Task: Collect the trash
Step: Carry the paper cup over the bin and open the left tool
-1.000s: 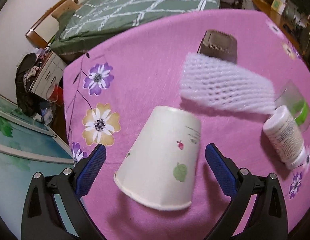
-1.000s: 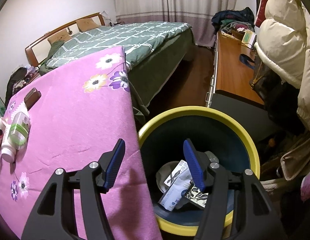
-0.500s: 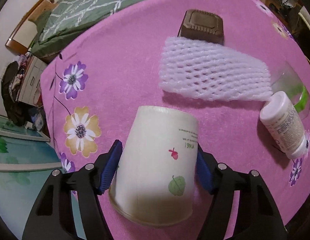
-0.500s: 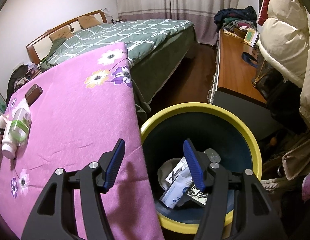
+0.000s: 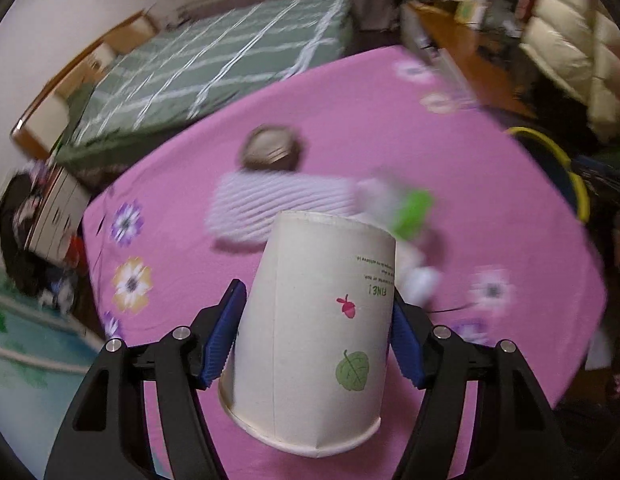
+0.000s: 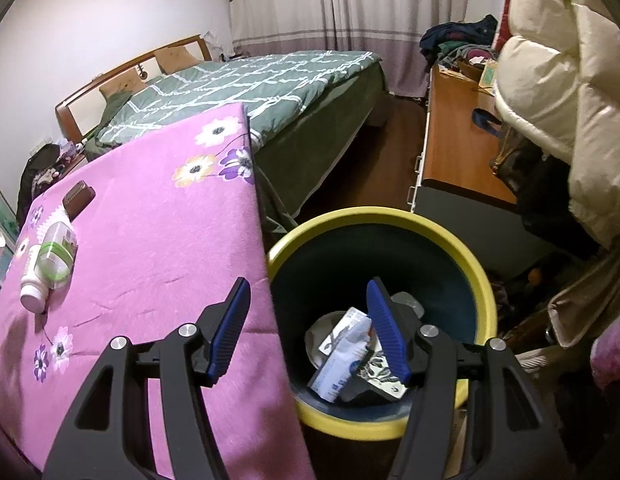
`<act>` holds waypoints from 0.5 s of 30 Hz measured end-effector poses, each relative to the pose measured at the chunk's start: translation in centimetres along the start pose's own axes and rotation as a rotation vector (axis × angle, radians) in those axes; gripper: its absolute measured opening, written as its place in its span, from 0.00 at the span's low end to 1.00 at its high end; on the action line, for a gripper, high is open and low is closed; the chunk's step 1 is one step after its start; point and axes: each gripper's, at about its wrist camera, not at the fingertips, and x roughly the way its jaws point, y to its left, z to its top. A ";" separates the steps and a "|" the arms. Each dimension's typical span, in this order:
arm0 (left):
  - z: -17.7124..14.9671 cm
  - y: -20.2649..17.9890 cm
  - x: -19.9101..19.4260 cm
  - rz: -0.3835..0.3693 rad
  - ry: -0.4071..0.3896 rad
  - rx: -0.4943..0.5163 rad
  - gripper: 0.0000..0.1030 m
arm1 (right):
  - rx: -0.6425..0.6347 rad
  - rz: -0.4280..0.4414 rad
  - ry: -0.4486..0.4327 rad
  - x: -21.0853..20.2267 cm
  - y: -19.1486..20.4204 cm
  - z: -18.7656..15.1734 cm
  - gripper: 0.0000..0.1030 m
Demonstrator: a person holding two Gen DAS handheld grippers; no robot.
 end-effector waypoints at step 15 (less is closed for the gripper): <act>10.5 -25.1 1.0 -0.287 -0.101 0.283 0.65 | 0.058 -0.112 -0.034 -4.1 -6.4 -3.0 0.56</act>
